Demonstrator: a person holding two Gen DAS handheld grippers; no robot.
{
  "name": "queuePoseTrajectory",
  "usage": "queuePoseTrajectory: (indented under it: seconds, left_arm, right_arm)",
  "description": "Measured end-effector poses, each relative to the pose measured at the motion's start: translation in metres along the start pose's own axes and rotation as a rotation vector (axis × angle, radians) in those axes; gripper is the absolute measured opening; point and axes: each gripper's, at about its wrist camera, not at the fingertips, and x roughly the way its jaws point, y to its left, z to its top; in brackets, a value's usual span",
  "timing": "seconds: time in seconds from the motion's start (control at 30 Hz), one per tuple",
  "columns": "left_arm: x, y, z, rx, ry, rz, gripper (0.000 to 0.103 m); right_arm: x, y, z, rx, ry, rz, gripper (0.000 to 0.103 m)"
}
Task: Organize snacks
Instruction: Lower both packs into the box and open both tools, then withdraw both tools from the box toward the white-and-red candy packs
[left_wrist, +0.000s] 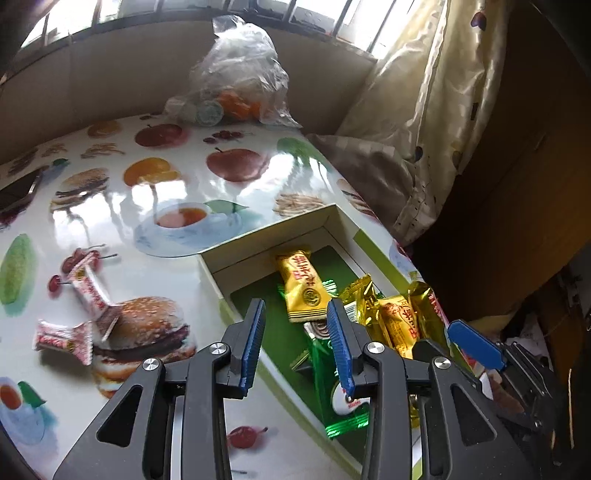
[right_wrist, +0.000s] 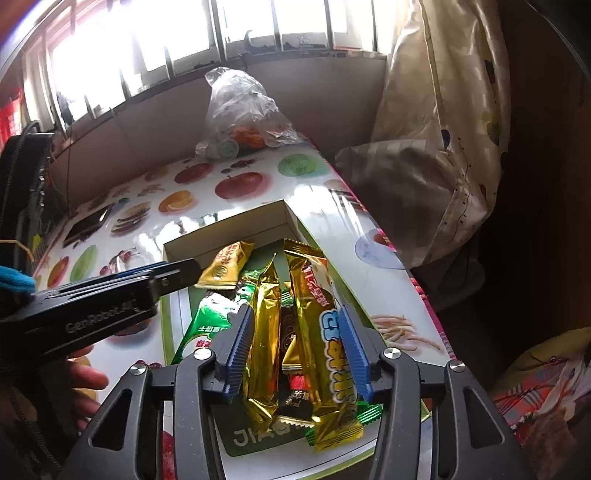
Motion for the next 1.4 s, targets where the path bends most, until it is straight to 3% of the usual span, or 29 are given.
queuePoseTrajectory:
  seconds: [0.73, 1.4]
  left_arm:
    - [-0.051, 0.044, -0.021, -0.054, -0.071, 0.101, 0.036]
    - [-0.078, 0.128, -0.047, -0.194, -0.100, 0.209, 0.036]
  right_arm:
    - [-0.016, 0.042, 0.001, -0.047, -0.037, 0.055, 0.048]
    - [0.011, 0.106, 0.003, -0.146, -0.014, 0.165, 0.048]
